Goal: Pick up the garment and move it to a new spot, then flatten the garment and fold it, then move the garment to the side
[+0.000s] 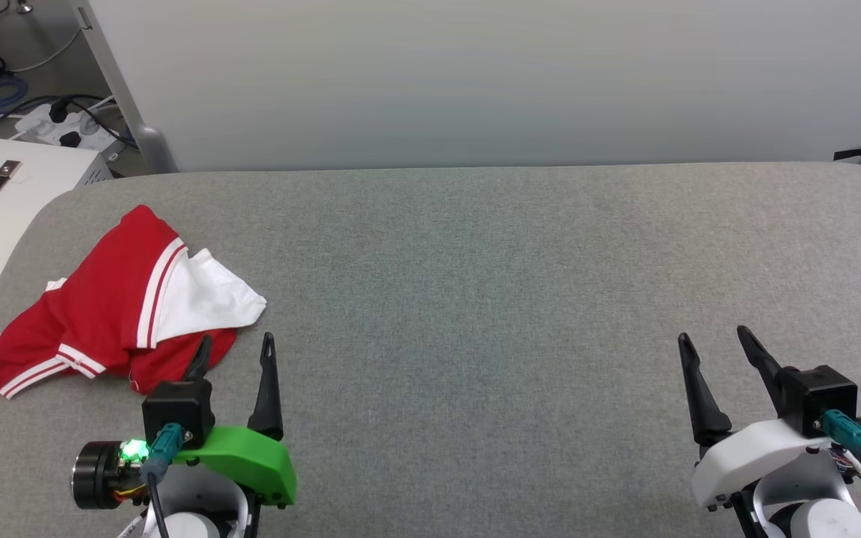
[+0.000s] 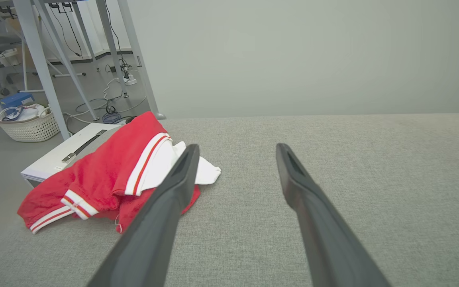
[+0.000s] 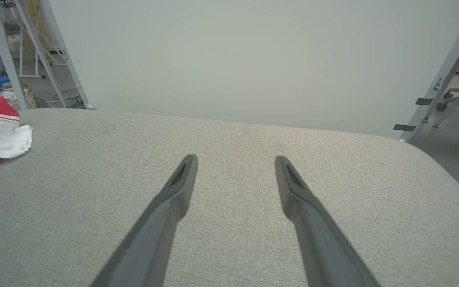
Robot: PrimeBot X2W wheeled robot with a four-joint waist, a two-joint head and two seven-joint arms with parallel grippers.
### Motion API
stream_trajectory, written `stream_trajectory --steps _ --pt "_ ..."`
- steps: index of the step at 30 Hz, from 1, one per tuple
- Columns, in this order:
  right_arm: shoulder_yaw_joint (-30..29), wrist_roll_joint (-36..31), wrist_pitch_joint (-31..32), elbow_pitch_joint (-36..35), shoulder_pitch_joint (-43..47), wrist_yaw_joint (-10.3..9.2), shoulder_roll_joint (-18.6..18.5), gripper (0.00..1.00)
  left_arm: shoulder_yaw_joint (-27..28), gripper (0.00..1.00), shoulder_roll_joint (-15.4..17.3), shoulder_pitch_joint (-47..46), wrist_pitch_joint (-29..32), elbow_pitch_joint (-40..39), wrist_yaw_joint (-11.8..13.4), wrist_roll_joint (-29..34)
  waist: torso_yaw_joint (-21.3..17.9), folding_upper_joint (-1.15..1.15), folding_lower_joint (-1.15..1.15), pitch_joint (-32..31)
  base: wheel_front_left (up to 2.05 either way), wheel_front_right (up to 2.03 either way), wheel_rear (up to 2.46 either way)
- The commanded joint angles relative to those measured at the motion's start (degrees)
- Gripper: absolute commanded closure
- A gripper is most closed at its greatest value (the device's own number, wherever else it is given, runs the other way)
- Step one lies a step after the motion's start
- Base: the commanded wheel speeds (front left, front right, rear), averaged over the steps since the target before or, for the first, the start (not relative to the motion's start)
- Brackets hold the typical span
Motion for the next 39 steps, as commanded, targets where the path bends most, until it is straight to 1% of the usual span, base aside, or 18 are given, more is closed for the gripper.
stream_trajectory --steps 1,22,39 --pt "-0.2 0.8 -0.6 0.0 0.1 -0.01 0.0 0.00 -0.1 0.00 0.0 0.1 -0.6 0.2 -0.2 -0.6 0.0 0.00 0.00 0.0 0.00 0.00 0.00" --pt "0.0 2.8 -3.1 -2.4 0.3 -0.01 0.0 0.00 0.0 0.00 -0.1 0.3 -3.1 -1.3 -0.6 -2.3 0.1 0.00 0.00 0.2 0.00 0.00 0.00" --pt "0.0 3.5 -5.1 -0.2 0.7 -0.02 0.1 0.00 -1.0 0.00 -0.1 0.4 -5.1 2.0 -1.2 -4.2 0.1 0.00 0.00 0.4 0.00 0.00 0.00"
